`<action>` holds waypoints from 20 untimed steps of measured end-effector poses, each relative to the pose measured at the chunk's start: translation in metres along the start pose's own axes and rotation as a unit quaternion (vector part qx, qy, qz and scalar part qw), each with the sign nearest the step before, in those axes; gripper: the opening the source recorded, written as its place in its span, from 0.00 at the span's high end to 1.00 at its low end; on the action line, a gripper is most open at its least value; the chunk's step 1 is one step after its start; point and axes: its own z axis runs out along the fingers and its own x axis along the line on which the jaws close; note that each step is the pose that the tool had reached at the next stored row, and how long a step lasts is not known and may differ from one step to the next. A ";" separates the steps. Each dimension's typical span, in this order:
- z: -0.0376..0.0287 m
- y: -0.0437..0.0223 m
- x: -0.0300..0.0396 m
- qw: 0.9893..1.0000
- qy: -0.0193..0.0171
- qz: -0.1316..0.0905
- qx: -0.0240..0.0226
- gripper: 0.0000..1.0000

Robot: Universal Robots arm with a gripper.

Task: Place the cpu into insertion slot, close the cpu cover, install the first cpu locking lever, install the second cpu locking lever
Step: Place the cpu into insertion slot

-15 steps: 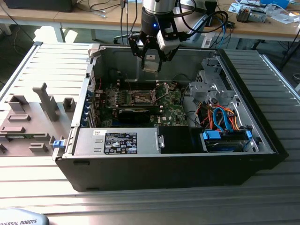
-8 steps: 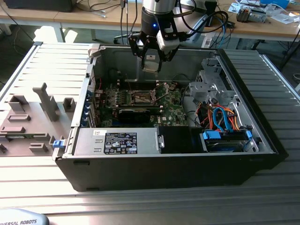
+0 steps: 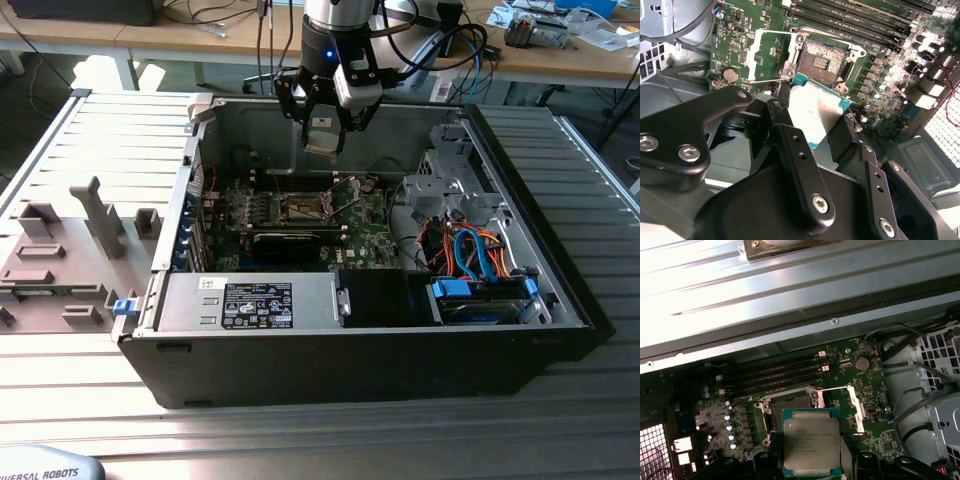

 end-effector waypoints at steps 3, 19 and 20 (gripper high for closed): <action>0.0000 0.0000 0.0000 1.000 0.000 0.001 0.000 0.46; 0.0000 0.0000 0.0000 1.000 -0.001 0.010 0.000 0.46; 0.0000 0.0000 0.0000 1.000 -0.001 0.011 0.000 0.46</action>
